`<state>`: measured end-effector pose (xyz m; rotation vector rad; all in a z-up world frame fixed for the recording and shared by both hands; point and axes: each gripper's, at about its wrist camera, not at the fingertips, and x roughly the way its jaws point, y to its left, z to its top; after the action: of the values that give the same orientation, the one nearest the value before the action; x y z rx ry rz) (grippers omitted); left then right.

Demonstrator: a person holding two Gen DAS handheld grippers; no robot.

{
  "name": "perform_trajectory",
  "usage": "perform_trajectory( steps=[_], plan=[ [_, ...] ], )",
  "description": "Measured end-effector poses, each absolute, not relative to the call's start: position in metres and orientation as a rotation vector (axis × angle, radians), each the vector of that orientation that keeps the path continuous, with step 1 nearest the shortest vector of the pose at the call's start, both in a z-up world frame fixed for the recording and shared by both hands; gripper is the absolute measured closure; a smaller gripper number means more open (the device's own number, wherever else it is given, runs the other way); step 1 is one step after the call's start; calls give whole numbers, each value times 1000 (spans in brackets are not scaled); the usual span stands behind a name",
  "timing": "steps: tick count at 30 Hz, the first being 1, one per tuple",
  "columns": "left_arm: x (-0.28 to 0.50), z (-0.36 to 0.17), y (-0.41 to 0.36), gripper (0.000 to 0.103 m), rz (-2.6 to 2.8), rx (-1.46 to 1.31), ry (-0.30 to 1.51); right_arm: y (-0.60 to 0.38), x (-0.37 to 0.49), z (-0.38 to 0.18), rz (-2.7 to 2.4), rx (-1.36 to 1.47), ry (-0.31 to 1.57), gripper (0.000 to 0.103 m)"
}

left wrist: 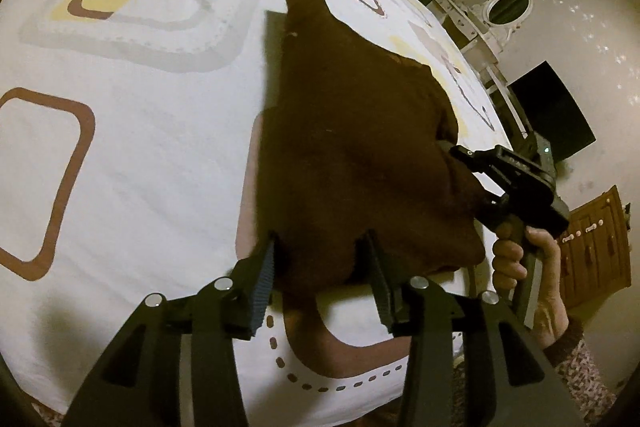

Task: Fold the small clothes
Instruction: 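Lay the folded sweater flat on the sheet and open both grippers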

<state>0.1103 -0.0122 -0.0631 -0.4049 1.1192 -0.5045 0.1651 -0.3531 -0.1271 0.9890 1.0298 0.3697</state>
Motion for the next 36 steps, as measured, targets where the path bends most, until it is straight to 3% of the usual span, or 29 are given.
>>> perform_trajectory(
  steps=[11,13,15,17,23,36],
  plan=[
    [115,-66,-6,58,-522,-419,1123,-398,145,-136,305,1096,954,83],
    [113,-66,-7,58,-522,-413,1119,-399,142,-130,290,1069,959,80],
    [113,-65,-9,56,-523,-391,1113,-393,138,-120,277,1014,963,70],
    [112,-64,-12,51,-530,-385,1106,-386,130,-108,268,966,955,62],
    [105,-60,-23,33,-517,-340,1084,-366,104,-94,260,860,962,50],
    [86,-52,-30,30,-437,-257,1083,-323,44,-79,174,575,1003,44]
  ],
)
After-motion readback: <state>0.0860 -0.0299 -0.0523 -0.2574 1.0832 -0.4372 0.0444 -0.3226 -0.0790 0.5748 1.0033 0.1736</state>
